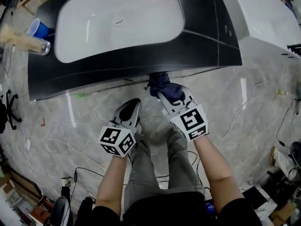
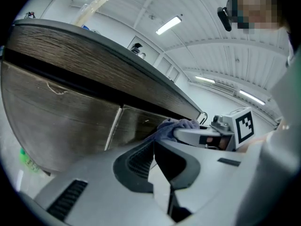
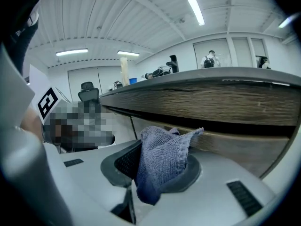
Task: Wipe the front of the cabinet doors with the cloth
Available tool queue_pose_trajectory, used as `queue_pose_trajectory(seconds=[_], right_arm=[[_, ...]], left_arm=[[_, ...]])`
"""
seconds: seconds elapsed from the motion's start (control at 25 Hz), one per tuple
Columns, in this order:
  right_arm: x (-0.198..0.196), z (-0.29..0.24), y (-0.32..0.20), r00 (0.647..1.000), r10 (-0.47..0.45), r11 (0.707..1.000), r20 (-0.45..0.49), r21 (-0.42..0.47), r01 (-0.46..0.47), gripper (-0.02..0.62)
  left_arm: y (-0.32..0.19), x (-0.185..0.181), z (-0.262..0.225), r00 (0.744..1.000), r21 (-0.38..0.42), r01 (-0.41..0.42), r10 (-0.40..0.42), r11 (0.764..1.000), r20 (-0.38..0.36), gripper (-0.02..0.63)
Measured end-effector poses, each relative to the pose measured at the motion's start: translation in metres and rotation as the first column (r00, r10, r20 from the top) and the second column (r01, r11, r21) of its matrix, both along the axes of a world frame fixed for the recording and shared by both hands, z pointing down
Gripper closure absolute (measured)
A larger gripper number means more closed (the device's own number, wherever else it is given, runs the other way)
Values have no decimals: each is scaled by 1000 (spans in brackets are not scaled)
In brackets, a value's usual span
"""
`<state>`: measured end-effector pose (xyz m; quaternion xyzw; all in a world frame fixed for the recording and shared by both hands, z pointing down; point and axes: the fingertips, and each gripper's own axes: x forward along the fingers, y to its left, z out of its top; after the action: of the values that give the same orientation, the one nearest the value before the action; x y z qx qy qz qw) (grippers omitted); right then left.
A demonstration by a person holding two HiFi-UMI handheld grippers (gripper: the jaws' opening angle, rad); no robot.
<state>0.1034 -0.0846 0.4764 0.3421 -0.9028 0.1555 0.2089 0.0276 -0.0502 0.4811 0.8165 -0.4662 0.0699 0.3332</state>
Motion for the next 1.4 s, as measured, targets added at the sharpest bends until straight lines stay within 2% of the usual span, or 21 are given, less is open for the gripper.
queue_pose_trajectory(seconds=[0.4, 0.64, 0.92, 1.16, 1.4], right_arm=[[81, 10, -11, 999, 47, 999, -3, -11, -47, 486], [132, 15, -19, 996, 92, 996, -10, -17, -92, 486], [177, 23, -29, 991, 134, 991, -27, -21, -134, 486], [182, 24, -22, 987, 159, 987, -25, -35, -160, 486], [142, 30, 0, 994, 111, 992, -14, -67, -112, 486]], left_arm=[[-13, 79, 5, 999, 4, -49, 49, 999, -7, 592], [-17, 129, 13, 994, -9, -108, 107, 994, -18, 592], [-29, 169, 18, 988, -6, -150, 150, 989, -26, 592], [-30, 165, 21, 988, -9, -153, 153, 988, -24, 592], [-22, 128, 25, 992, -20, -124, 124, 992, -8, 592]])
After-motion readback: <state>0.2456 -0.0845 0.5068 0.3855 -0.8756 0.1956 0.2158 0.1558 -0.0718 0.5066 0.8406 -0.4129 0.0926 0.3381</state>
